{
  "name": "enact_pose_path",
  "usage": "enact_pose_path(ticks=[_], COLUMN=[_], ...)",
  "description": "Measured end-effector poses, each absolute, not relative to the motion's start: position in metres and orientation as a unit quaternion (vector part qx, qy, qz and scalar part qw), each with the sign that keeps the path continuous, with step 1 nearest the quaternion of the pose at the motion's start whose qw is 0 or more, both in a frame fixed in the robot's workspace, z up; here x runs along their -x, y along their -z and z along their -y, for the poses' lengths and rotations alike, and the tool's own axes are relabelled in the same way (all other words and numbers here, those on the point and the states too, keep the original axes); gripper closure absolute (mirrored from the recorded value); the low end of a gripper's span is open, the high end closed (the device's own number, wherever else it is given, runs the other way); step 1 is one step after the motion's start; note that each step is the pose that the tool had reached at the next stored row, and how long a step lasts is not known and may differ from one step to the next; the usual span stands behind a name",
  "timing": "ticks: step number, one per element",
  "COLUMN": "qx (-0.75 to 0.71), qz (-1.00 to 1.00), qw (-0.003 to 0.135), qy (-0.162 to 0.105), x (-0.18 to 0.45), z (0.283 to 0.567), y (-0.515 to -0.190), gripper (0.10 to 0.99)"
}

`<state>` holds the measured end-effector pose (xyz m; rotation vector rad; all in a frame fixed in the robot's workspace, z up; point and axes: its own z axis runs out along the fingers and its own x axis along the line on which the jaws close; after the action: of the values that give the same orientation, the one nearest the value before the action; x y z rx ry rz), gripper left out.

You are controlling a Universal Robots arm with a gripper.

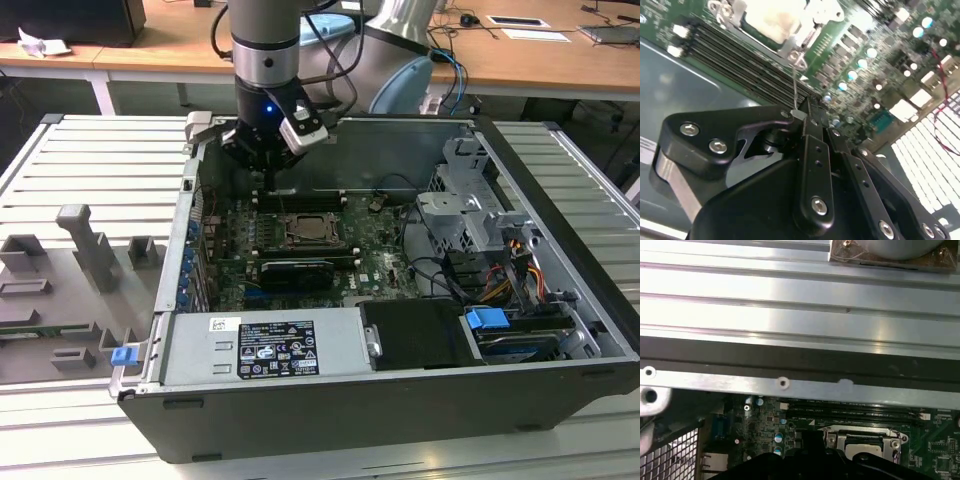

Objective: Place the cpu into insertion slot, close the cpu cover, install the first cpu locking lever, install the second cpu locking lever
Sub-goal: 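Install the first cpu locking lever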

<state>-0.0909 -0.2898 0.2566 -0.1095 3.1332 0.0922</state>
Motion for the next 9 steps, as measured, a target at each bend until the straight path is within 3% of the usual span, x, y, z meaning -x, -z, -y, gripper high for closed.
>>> enact_pose_path(ticks=[9], qx=[0.035], qz=[-0.999], qw=[0.003], qy=[-0.029], x=[0.0802], z=[0.2898], y=[-0.2543], gripper=[0.98])
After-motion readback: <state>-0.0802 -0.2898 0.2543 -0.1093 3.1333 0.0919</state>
